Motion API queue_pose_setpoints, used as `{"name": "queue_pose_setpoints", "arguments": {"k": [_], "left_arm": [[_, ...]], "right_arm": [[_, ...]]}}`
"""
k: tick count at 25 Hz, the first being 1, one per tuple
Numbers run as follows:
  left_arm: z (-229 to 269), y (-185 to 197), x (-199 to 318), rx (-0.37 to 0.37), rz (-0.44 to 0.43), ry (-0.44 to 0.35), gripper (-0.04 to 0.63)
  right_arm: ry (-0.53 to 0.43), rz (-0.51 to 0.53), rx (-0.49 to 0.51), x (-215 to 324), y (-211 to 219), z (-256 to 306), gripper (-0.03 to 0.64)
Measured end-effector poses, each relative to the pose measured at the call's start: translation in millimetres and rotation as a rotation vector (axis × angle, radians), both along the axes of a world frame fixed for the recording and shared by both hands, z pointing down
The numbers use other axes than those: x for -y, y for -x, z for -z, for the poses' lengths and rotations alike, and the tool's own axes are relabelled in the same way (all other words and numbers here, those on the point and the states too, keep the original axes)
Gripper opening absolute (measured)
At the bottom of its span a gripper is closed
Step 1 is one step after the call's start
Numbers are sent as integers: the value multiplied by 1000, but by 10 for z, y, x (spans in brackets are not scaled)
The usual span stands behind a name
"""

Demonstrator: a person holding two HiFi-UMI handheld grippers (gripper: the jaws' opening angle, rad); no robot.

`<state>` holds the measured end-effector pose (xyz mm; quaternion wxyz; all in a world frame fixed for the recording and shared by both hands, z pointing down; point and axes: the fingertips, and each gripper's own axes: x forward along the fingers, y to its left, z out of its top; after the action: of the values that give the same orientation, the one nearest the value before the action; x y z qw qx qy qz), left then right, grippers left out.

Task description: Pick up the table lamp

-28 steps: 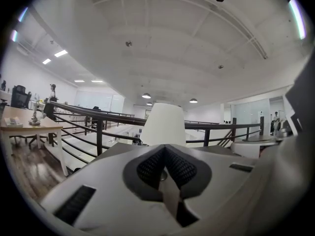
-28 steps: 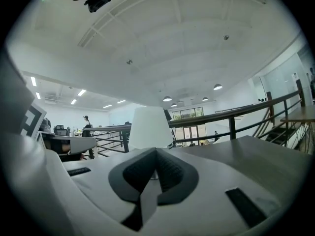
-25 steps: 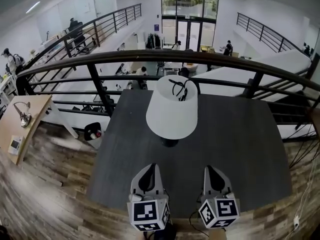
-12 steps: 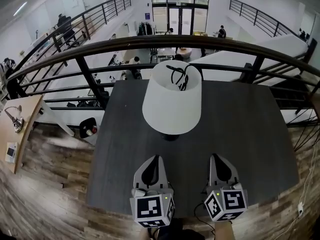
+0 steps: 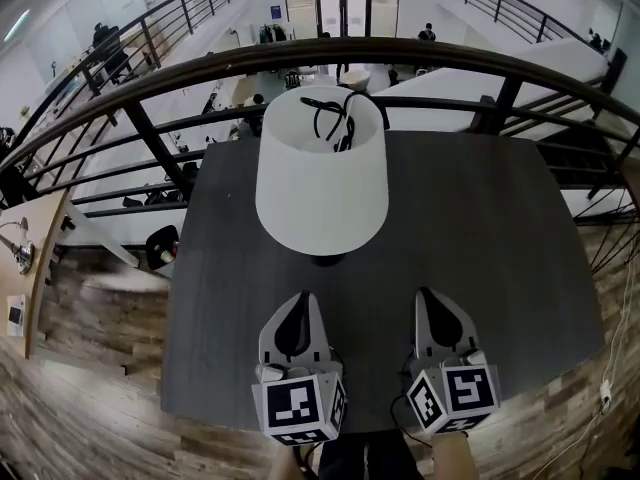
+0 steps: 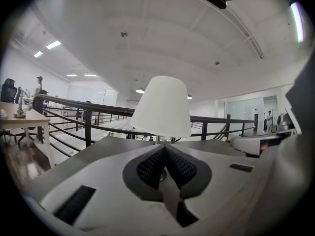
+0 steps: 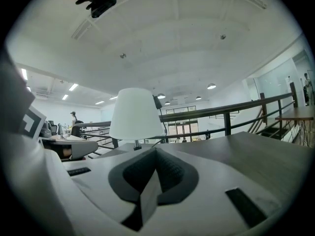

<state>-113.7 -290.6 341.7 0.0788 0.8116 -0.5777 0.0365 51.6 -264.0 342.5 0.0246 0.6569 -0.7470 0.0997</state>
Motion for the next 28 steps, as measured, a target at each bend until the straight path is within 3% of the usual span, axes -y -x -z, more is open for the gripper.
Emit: {"name": "queue_pose_setpoints", "arguments": {"k": [13, 18, 28], "left_arm": [[-535, -250, 458, 0, 30, 8, 32], [-703, -377, 678, -15, 42, 13, 115], [-1006, -415, 1060, 3, 96, 3, 166]], "right_arm": [[20, 41, -5, 408, -280, -464, 11], [20, 51, 4, 527, -422, -612, 11], [20, 107, 12, 648, -441, -884, 11]]}}
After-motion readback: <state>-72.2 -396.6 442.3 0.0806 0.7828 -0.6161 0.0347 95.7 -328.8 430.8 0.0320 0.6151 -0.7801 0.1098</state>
